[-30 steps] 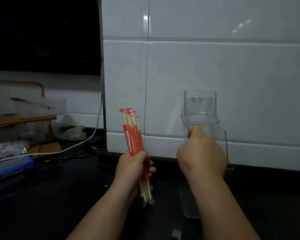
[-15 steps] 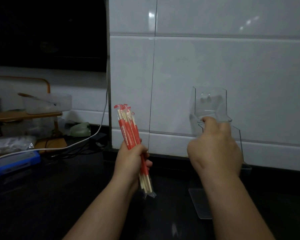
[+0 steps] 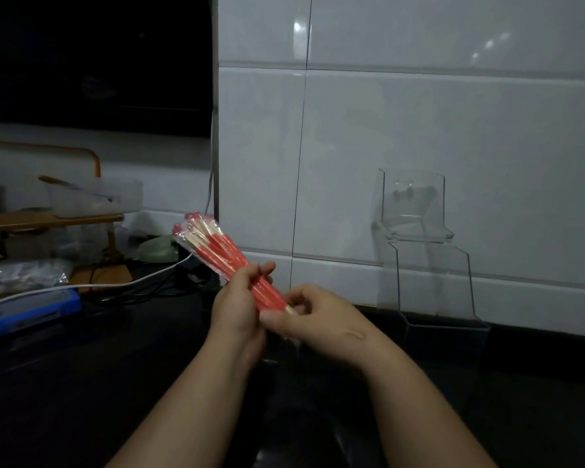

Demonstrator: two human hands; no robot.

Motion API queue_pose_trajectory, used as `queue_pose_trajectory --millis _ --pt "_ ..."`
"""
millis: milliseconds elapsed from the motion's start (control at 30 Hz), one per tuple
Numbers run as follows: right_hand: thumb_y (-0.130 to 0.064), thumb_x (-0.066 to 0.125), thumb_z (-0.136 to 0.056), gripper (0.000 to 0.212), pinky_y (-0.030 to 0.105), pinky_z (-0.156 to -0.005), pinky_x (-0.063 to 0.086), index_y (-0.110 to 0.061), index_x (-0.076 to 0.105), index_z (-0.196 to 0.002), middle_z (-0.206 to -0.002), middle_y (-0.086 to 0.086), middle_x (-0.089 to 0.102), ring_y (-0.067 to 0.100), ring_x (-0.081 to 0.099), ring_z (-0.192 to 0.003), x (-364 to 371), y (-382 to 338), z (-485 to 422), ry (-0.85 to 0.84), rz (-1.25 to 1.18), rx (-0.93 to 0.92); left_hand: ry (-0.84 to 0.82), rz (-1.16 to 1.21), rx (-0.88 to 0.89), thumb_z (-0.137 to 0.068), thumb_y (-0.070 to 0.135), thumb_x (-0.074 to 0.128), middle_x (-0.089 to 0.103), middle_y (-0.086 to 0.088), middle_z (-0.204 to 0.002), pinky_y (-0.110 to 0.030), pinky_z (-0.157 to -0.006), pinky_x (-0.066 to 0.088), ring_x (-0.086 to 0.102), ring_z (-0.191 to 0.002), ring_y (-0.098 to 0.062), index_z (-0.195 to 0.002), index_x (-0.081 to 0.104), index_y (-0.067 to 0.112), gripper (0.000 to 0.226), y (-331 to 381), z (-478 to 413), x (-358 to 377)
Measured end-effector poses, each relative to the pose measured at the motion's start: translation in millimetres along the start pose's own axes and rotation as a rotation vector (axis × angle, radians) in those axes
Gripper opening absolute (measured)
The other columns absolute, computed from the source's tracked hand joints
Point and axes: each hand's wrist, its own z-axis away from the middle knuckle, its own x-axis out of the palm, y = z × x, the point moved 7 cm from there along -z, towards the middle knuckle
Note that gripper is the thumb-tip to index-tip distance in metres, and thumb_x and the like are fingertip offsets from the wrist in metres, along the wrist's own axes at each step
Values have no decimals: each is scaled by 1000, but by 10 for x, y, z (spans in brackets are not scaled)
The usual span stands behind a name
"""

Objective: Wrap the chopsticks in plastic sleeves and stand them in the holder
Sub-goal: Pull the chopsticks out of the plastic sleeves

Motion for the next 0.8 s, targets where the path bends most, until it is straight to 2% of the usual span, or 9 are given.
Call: queue_pose_trajectory --millis 100,200,333,400,467,567,633,700,800 --pt "-49 83 -70 52 22 -74 51 -30 62 -114 -99 -9 69 7 66 -88 89 56 -3 -113 80 -13 -36 -82 5 -93 26 59 64 -11 -112 -48 -99 49 62 -104 -23 -101 78 9 27 0 74 51" --pt "-36 79 -77 32 28 -79 55 -25 67 -104 -94 -4 71 13 68 -85 89 65 1 -133 96 -22 -122 -167 -14 -93 22 58 63 -13 -116 -36 -83 52 62 -96 -16 -108 75 8 27 -14 137 119" --pt "-18 64 -86 2 20 -58 50 -18 65 -87 -74 1 67 8 61 -60 12 80 10 -109 112 -12 -180 -226 -84 -81 21 64 63 -23 -125 -43 -96 48 62 -102 -23 -104 75 4 31 -55 166 141" --pt "-19 61 -87 4 23 -58 50 -21 64 -87 -72 1 69 9 63 -58 38 104 9 -126 109 6 -155 -179 -76 -81 16 65 66 -21 -116 -43 -94 48 61 -105 -26 -99 73 2 24 -58 130 118" --pt "-19 61 -86 3 34 -67 55 -21 63 -84 -77 5 70 20 67 -69 61 135 -25 -118 179 13 -125 -107 -35 -87 9 62 69 -16 -107 -41 -89 51 64 -104 -29 -102 68 4 17 -21 97 112" --pt "-25 66 -85 10 34 -75 53 -24 57 -81 -83 4 65 19 62 -73 80 210 -75 -132 347 40 -55 -39 51 -90 2 59 70 -18 -98 -39 -76 55 72 -83 -27 -107 60 3 16 61 45 62" --pt "-45 70 -84 22 32 -79 53 -24 62 -88 -88 3 68 16 64 -79 127 236 -62 -200 269 44 -31 -42 52 -92 -1 57 71 -19 -94 -39 -72 56 74 -78 -27 -105 59 4 14 60 30 36" --pt "-61 66 -82 43 33 -81 54 -22 69 -98 -93 3 74 16 68 -83 118 245 -30 -198 17 75 -32 -20 -13 -96 1 52 73 -19 -97 -38 -70 55 75 -81 -29 -111 57 5 16 13 2 1" --pt "-48 65 -90 36 36 -79 56 -14 70 -97 -88 4 76 17 72 -80 66 281 -54 -116 -206 121 -47 -36 -119 -96 5 50 75 -17 -97 -40 -74 53 73 -89 -29 -117 59 3 23 -50 -13 -32"
